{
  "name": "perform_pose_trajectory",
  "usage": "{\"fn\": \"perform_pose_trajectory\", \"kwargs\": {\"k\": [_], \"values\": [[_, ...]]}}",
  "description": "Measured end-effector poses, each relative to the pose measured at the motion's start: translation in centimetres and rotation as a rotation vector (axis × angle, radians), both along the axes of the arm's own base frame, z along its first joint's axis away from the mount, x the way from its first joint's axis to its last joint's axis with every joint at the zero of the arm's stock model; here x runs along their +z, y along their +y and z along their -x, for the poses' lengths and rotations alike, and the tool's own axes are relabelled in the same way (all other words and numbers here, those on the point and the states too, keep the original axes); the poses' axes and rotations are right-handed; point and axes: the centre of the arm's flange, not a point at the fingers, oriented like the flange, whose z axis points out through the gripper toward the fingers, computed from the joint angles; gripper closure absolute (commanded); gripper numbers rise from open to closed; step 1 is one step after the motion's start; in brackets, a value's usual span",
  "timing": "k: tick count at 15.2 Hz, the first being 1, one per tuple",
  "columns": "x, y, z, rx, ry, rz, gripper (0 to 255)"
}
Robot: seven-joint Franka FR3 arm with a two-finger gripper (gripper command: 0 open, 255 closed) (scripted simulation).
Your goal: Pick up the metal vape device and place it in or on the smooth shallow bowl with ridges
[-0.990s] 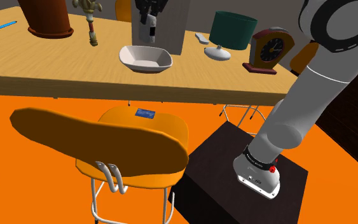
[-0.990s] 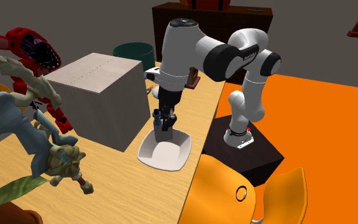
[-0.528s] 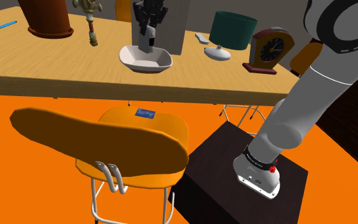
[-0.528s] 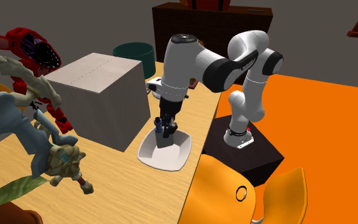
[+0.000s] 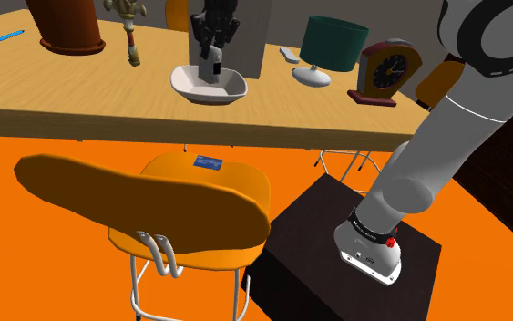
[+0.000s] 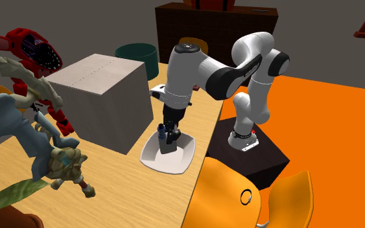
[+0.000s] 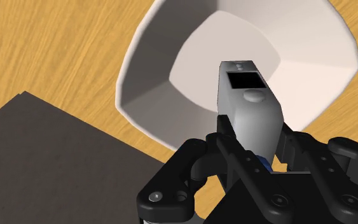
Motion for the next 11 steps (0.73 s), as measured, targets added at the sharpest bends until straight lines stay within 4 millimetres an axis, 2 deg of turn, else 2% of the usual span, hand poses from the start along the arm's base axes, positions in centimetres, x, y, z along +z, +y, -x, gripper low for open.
{"fn": "perform_pose_trajectory", "kwargs": {"k": [2,3,9,11], "values": [[0.0,0.0,0.0,0.0,0.0,0.0,255],[0.0,0.0,0.0,0.0,0.0,0.0,0],[0.0,0.0,0.0,0.0,0.0,0.0,0],[1.7,0.0,0.4,0.0,-0.001,0.0,0]]}}
